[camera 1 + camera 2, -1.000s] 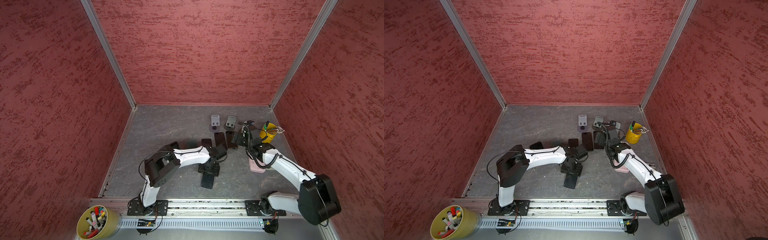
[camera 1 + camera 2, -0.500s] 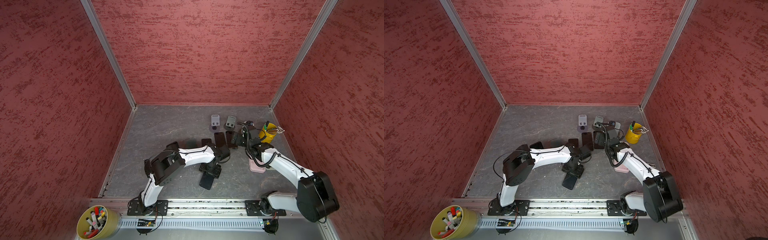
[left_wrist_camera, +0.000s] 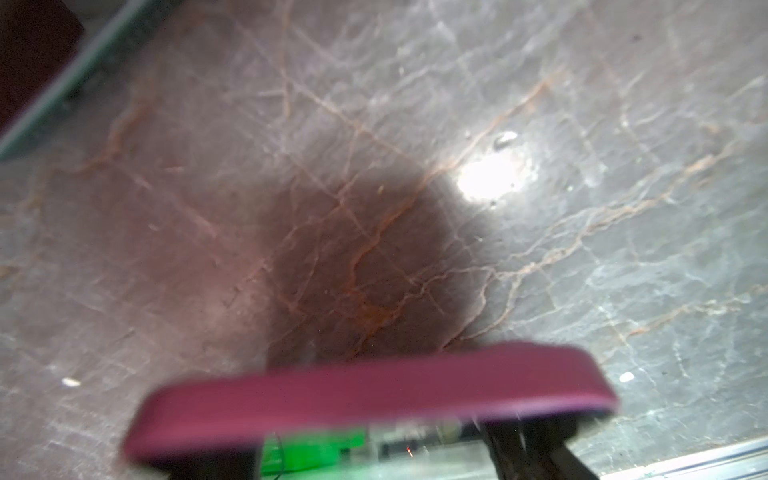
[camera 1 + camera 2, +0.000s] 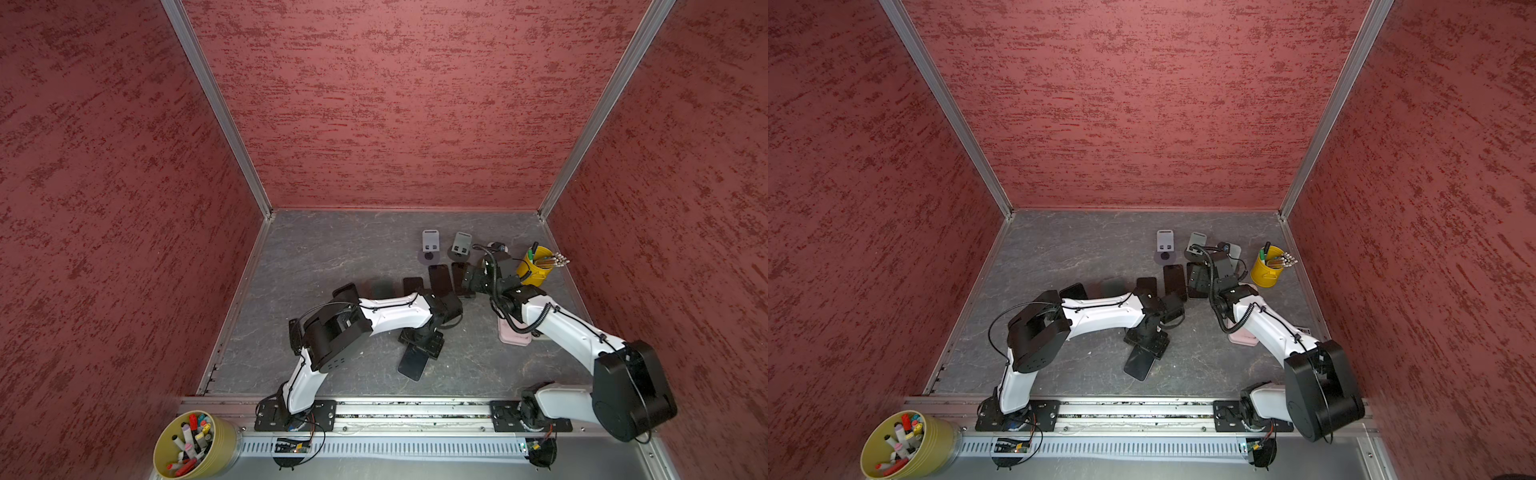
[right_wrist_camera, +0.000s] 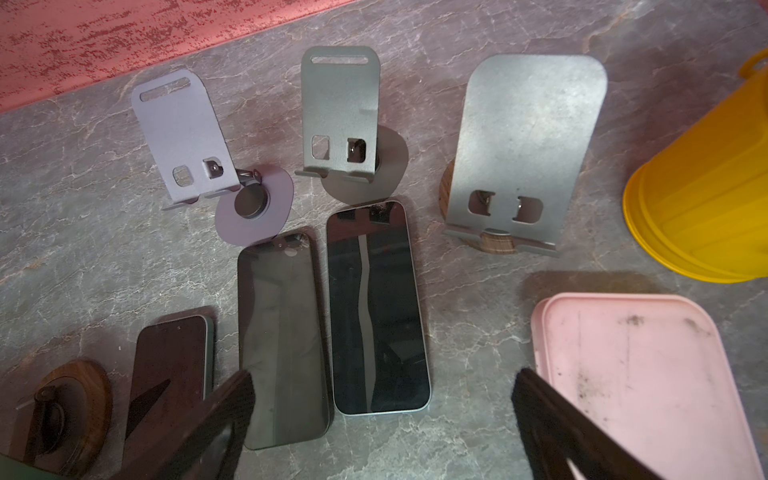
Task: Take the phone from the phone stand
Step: 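Lower the pink-edged phone flat onto the table and open the left gripper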
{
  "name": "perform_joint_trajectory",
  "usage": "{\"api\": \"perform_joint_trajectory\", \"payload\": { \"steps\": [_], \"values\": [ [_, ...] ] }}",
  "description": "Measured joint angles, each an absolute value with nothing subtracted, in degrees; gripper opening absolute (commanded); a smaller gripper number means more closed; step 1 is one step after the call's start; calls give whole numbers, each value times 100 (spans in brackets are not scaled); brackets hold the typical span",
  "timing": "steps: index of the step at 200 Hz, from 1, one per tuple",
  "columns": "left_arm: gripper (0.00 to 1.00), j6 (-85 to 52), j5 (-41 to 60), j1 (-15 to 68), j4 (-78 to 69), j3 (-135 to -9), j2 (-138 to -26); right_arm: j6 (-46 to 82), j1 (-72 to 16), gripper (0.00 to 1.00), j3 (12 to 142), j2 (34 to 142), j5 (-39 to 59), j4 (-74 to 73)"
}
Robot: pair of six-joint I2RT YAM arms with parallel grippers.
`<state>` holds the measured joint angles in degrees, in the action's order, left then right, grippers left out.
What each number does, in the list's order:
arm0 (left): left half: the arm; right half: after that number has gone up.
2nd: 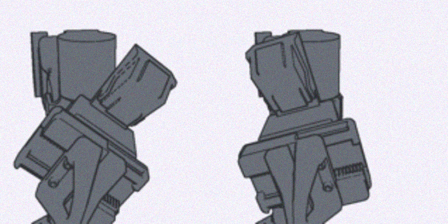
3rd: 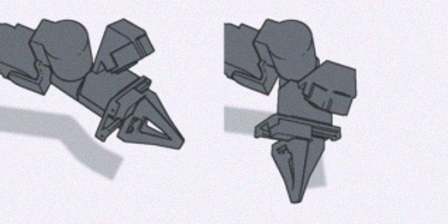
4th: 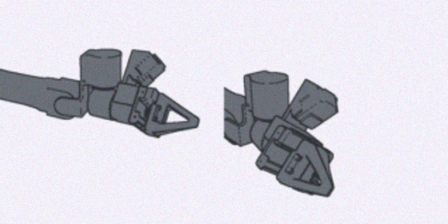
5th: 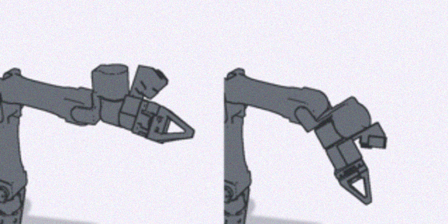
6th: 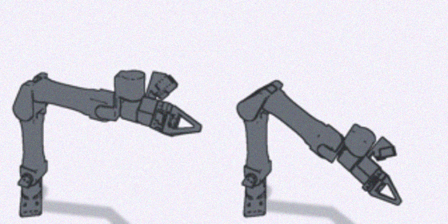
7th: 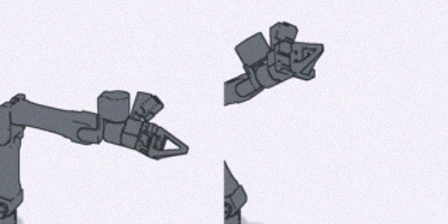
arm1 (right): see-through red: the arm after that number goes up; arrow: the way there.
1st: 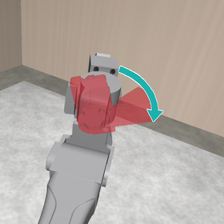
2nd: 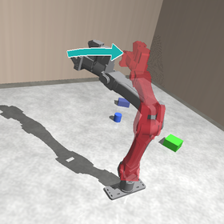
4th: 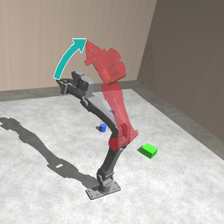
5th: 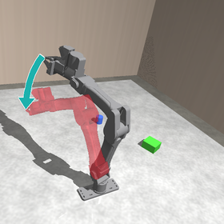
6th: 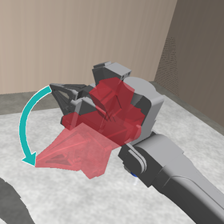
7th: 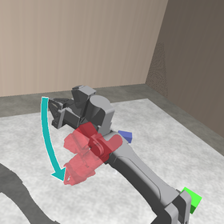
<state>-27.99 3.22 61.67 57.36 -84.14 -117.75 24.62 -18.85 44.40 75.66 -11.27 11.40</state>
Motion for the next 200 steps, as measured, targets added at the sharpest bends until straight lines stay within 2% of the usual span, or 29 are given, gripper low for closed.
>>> {"api": "perform_joint_trajectory", "payload": {
  "steps": [200],
  "values": [
    [80,-2821,-191,6329,5238,-8232,-11642,2464,-1885,99,4440,7408,-1129,1192]
  ]
}}
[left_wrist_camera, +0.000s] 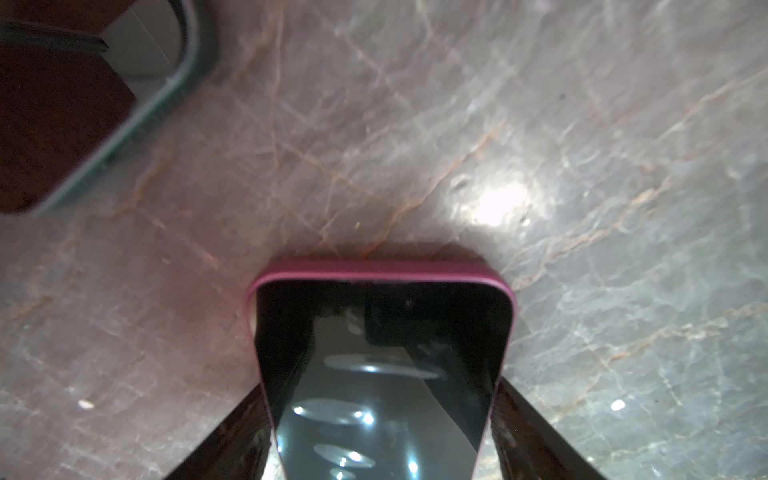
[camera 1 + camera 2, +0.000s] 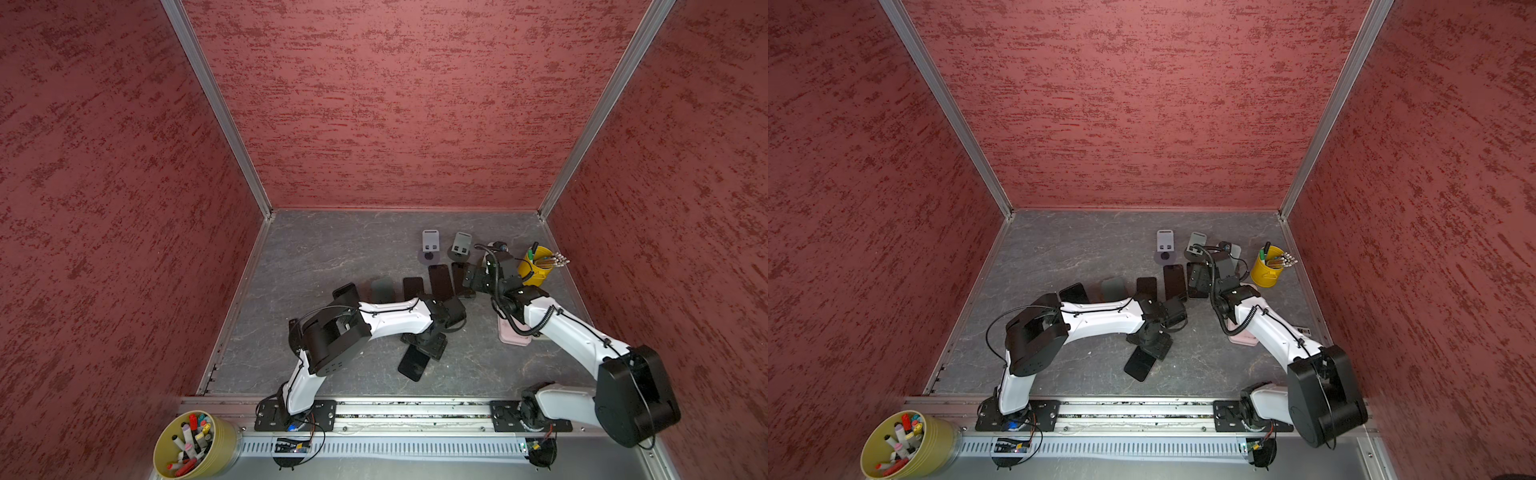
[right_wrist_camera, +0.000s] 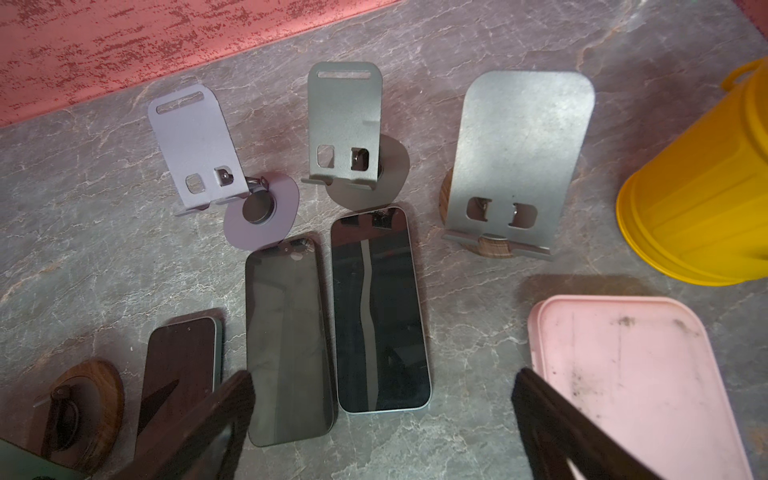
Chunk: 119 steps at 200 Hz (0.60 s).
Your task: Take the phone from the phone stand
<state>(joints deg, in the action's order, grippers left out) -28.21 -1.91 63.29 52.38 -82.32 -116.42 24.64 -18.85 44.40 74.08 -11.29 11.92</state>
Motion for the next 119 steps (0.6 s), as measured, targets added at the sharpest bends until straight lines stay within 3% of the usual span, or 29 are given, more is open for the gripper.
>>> {"api": "perform_joint_trajectory", "payload": {
  "steps": [119],
  "values": [
    [83,-2995,-1240,6300,4856,-7609,-10259,2495,-1885,99,4587,7509,-1096,1275]
  ]
}}
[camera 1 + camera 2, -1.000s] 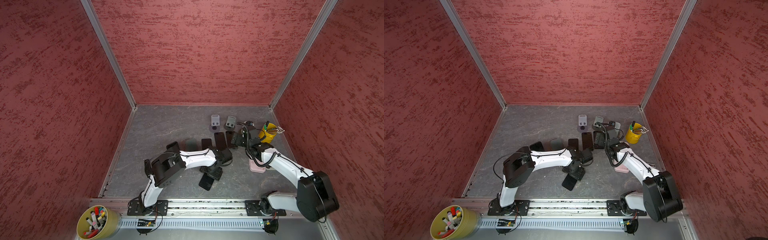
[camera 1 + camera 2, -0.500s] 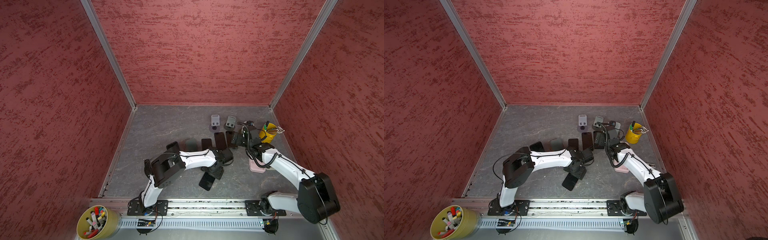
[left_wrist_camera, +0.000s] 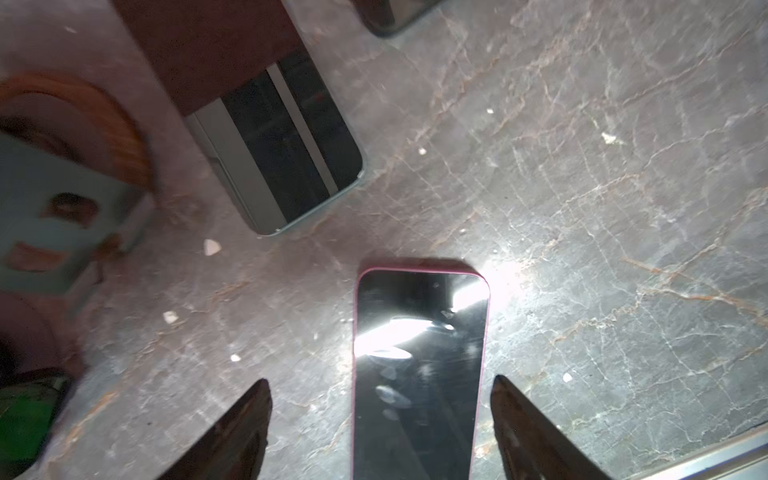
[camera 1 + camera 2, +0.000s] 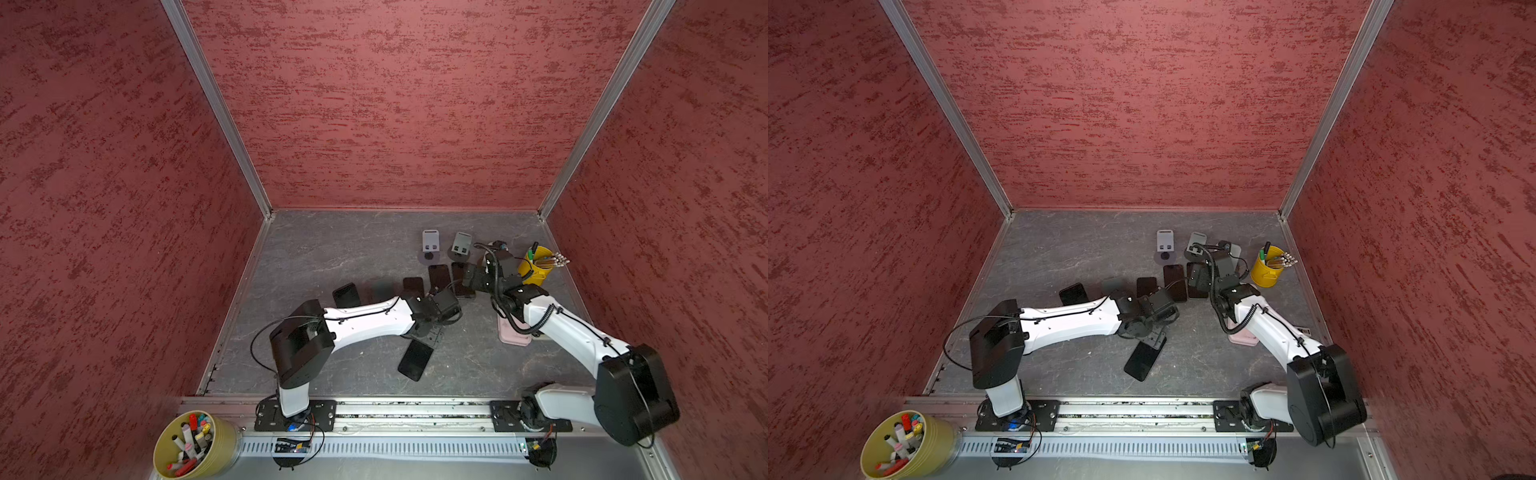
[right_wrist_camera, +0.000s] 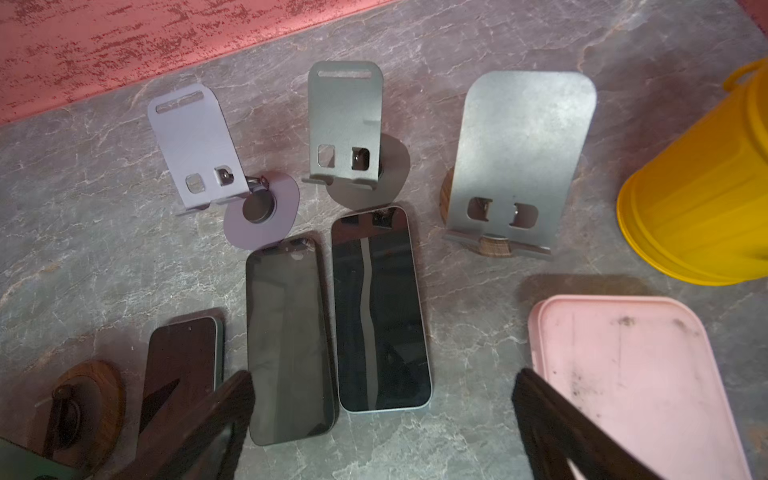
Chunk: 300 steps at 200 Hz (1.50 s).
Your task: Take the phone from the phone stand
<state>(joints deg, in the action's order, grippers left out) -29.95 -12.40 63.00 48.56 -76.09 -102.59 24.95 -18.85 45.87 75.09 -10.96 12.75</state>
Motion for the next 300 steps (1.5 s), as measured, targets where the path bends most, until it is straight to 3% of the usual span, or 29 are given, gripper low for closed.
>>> {"api": "perform_joint_trajectory", "payload": {
  "steps": [127,192,300],
  "values": [
    [86,-3701,-2058,5577,4193,-5655,-7738,2731,-2073,99,5172,8051,-644,1223],
    [88,-4016,-2545,5227,4191,-5052,-6512,2742,-2834,99,5721,8602,-615,1177],
    [93,-3951,-2703,3857,4265,-4311,-4772,2499,-4320,99,6532,9529,-620,996]
  ]
}}
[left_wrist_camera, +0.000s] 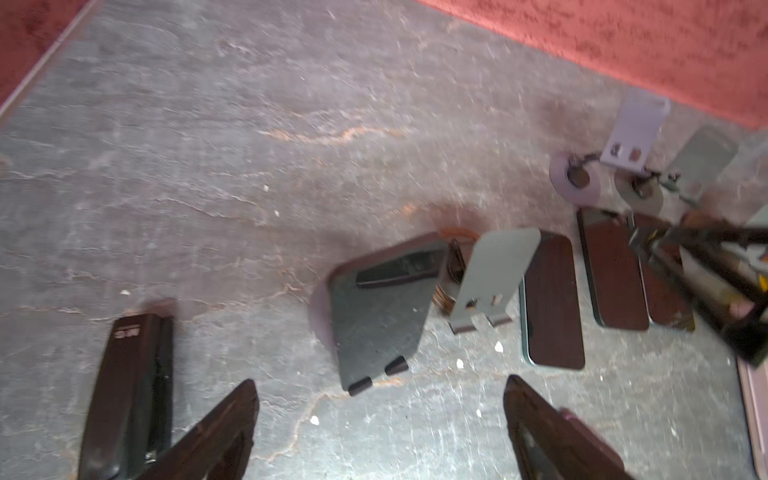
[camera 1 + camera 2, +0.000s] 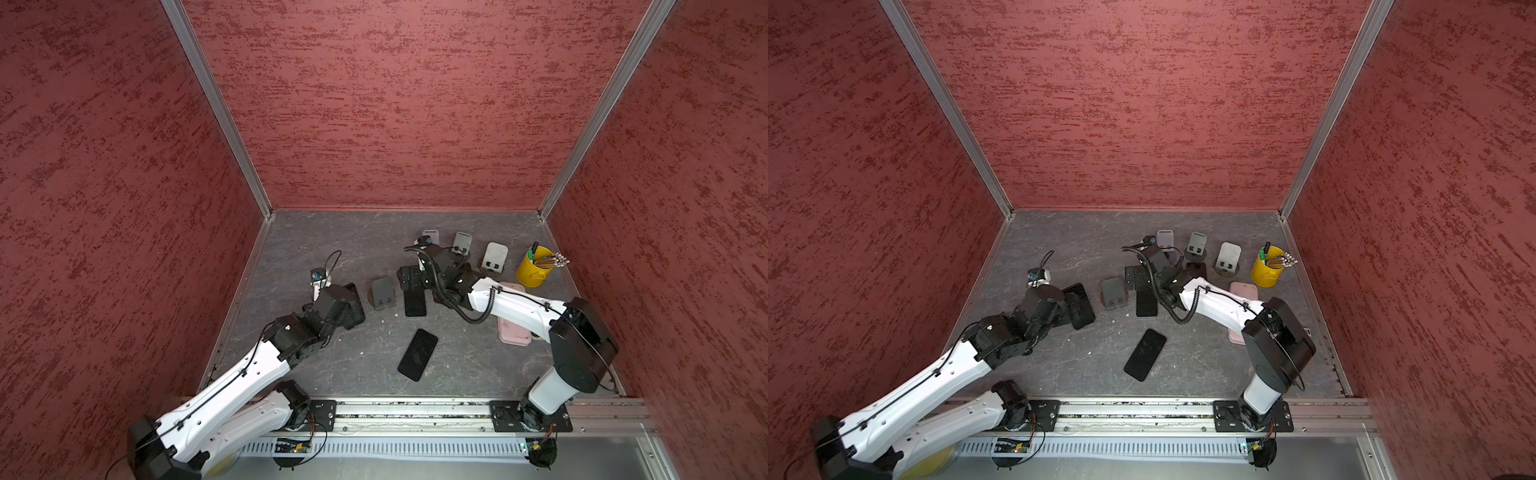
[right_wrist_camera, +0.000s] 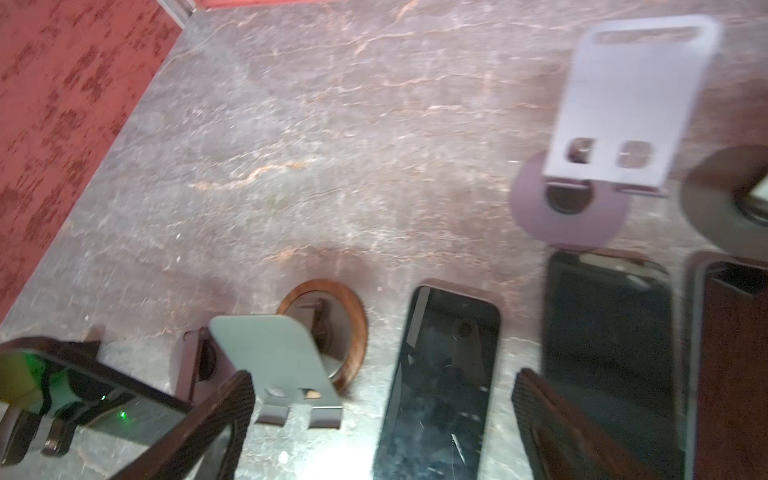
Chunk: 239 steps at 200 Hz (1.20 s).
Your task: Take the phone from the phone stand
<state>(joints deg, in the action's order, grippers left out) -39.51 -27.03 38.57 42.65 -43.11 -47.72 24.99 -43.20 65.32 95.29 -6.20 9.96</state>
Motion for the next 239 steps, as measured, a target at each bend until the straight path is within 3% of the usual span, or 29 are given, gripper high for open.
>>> {"api": "perform_joint_trajectory", "payload": {
  "steps": [49,150,239],
  "values": [
    [97,-3623,-2528,3017,4285,-4219,-4338,2261,-4908,99,6643,9797,-582,611],
    [100,-3107,-690,952,3953,-4018,-4095,1588,-5909,99,7483,10637,-565,78],
    [100,-3120,-110,438,3863,-3765,-3881,1758,-6230,99,7483,11107,-685,-248]
  ]
}}
